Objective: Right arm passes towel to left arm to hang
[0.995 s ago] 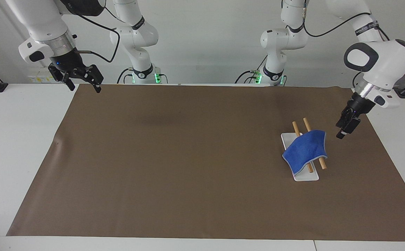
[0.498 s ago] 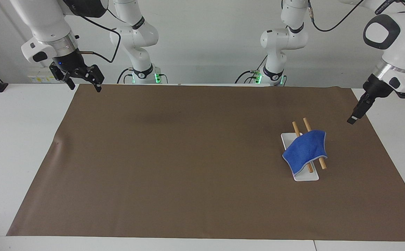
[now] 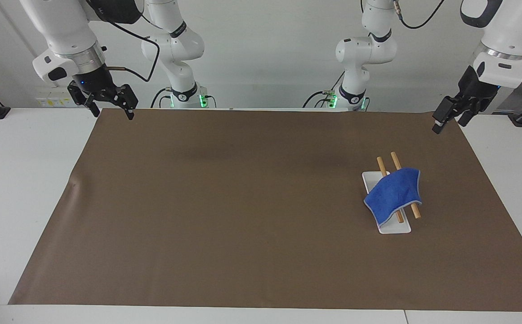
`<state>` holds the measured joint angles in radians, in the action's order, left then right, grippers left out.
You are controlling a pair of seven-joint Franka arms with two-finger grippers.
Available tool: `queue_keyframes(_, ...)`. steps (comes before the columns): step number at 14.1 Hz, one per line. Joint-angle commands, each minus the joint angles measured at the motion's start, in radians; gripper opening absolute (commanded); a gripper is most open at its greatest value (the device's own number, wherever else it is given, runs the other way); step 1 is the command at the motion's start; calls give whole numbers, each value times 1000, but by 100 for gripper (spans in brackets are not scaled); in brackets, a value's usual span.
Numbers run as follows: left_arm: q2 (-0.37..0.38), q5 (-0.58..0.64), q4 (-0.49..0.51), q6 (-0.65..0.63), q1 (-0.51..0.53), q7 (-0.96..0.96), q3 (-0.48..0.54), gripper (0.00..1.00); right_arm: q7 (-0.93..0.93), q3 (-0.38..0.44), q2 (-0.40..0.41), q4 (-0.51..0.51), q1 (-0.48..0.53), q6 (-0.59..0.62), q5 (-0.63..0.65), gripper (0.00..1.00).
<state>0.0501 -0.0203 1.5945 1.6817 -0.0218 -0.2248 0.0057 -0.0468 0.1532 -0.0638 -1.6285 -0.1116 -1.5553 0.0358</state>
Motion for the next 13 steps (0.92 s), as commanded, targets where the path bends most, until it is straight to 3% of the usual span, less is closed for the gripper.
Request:
queue_keyframes(1, 25, 25, 44, 1, -4, 154, 2, 96, 19, -7, -28, -33, 6, -6, 10, 100)
queue_keyframes(3, 50, 25, 99, 27, -3, 188, 3, 97, 18, -7, -30, -33, 6, -5, 10, 100)
queue_keyframes(8, 48, 170, 91, 18, -6, 188, -19, 100, 16, -7, -30, -33, 6, 0, 10, 100)
queue_keyframes(13, 48, 177, 88, 16, -6, 188, -23, 100, 18, -7, -30, -34, 6, 3, 10, 100)
